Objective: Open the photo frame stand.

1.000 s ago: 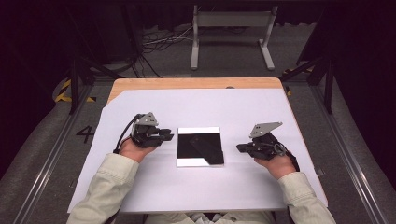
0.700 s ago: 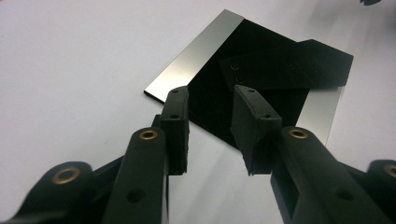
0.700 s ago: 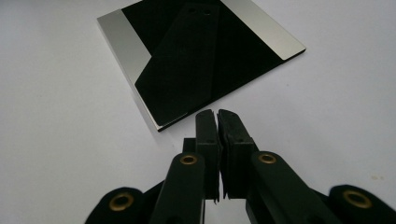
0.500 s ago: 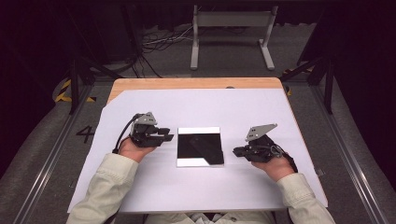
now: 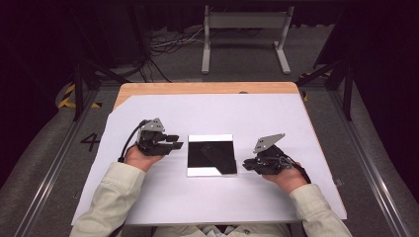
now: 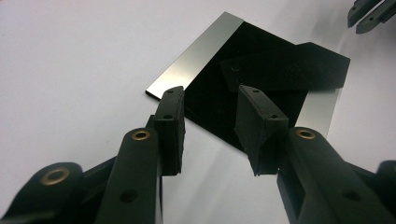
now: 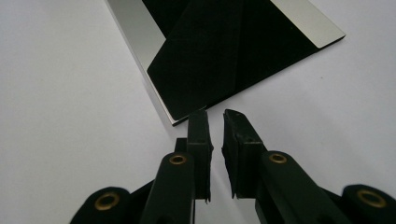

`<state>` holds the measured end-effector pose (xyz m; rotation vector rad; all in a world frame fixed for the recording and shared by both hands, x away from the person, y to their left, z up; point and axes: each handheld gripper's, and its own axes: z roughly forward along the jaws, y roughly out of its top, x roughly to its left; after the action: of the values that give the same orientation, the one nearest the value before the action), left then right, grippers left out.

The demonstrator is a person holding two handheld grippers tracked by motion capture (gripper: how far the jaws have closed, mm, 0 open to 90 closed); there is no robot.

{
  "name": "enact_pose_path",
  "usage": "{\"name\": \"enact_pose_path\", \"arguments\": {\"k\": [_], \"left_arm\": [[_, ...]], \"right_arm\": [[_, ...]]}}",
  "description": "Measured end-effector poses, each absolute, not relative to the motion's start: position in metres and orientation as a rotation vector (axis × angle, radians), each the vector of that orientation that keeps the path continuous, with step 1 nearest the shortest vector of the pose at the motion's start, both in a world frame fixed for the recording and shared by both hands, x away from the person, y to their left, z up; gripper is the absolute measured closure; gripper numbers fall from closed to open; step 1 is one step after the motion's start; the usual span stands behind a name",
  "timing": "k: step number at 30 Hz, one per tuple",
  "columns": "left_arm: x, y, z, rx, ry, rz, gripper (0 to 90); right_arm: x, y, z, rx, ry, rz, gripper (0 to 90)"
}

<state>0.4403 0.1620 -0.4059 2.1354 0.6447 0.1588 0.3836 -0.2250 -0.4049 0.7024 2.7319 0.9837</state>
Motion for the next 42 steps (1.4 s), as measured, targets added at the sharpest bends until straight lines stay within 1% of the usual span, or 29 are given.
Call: {"name": "enact_pose_path", "arguments": {"k": [28, 36, 42], "left_arm": [[0.439, 0.165, -0.408, 2.143, 0.654, 0.151, 62.7], [0.437, 0.164, -0.408, 2.148, 0.659, 0.141, 62.8], [0.437, 0.167, -0.408, 2.153, 0.662, 0.144, 63.0]], "right_arm": [[0.382, -0.206, -0.421, 0.643, 2.886, 0.857, 80.1], [0.384, -0.2, -0.423, 0.645, 2.91, 0.816, 84.1], [0.386, -0.198, -0.424, 0.646, 2.91, 0.821, 89.6]]}}
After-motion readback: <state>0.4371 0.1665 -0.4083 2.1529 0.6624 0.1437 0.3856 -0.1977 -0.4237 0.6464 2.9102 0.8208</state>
